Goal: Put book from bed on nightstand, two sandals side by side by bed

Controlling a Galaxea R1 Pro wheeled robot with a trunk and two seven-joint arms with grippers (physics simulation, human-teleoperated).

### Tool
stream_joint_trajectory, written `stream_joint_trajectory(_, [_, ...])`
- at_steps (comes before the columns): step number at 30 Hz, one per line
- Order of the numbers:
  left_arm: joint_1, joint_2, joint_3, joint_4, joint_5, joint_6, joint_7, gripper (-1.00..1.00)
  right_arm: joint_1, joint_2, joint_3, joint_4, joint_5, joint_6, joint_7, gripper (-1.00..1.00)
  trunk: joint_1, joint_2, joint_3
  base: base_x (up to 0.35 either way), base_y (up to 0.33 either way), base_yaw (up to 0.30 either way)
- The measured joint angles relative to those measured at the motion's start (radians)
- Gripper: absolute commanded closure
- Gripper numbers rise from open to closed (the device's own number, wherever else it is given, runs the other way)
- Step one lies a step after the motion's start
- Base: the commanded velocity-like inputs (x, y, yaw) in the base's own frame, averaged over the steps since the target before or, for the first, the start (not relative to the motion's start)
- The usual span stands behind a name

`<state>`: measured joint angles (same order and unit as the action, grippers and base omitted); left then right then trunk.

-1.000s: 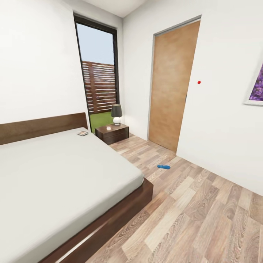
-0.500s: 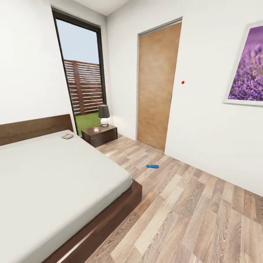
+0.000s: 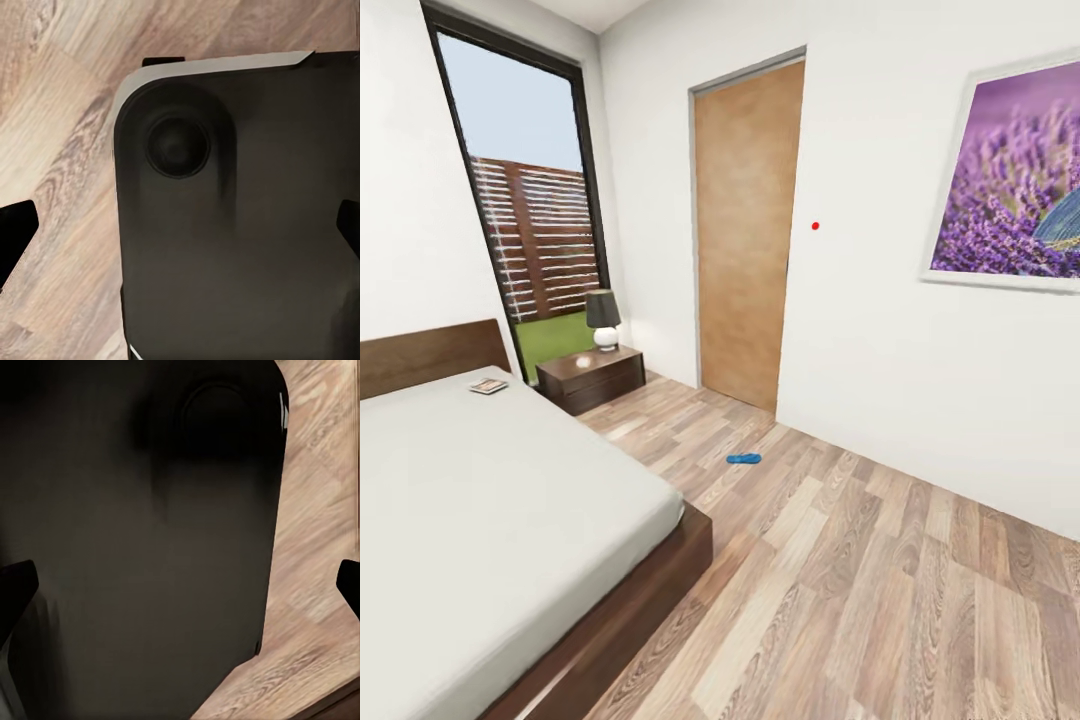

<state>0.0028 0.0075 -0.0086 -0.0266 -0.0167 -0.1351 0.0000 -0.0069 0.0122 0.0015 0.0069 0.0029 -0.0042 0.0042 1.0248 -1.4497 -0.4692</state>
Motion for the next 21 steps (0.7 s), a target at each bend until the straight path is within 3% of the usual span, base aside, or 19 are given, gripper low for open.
stream_joint_trajectory(21, [0.000, 0.000, 0.000, 0.000, 0.000, -0.001, 0.000, -1.00, 0.000, 0.000, 0.000, 0.000, -0.001, -0.001, 0.000, -1.00, 0.000, 0.000, 0.000, 0.145, -0.089, -0.209])
